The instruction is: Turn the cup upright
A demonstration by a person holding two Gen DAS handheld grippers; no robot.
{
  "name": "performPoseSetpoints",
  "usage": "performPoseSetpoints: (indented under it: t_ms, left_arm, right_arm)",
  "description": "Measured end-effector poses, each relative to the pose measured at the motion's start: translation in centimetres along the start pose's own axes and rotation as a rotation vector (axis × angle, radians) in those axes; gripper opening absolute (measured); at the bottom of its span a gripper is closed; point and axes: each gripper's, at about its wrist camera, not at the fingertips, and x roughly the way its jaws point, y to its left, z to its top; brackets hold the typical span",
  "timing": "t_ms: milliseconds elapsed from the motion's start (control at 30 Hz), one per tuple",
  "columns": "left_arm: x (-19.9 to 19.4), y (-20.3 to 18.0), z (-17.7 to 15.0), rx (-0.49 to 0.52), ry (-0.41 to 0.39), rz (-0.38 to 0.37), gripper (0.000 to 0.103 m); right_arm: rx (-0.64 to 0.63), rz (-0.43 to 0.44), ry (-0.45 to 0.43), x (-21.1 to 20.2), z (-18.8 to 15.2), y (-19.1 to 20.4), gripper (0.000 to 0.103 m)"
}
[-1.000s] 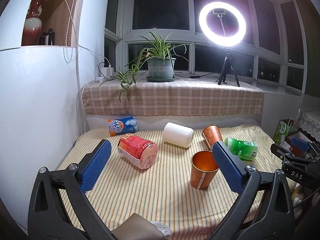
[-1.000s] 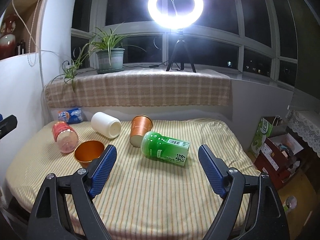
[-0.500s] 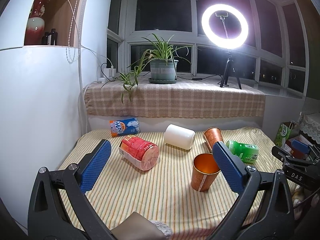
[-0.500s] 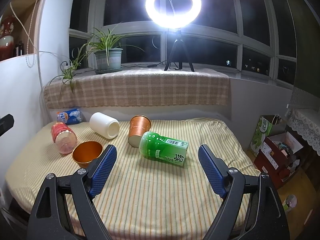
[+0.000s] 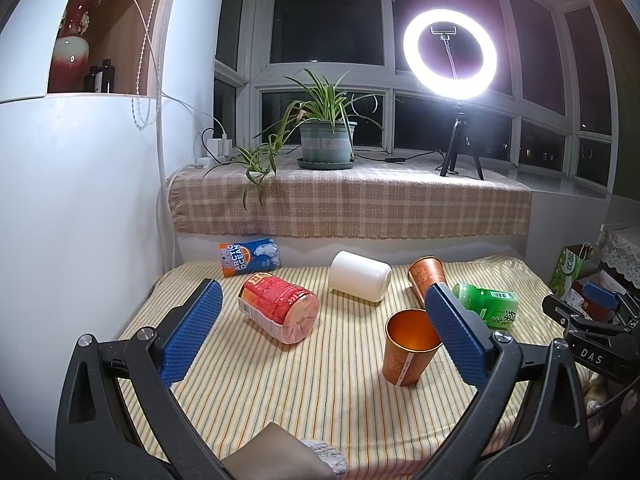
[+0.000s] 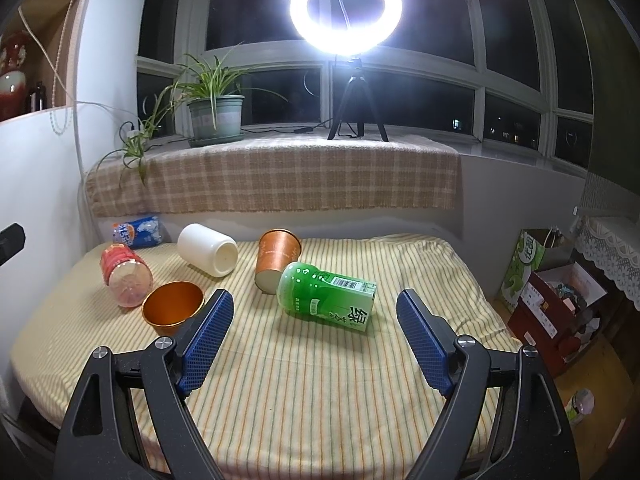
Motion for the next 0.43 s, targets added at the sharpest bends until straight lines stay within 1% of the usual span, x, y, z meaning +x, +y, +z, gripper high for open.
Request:
performPoseSetpoints:
  t_ms: [433]
  left_arm:
    - [0.36, 0.02, -0.06, -0.007, -0.003, 0.002, 0.103]
  right_arm:
    - [0.000, -0.001, 0.015, 0.62, -0.26, -0.09, 0.084]
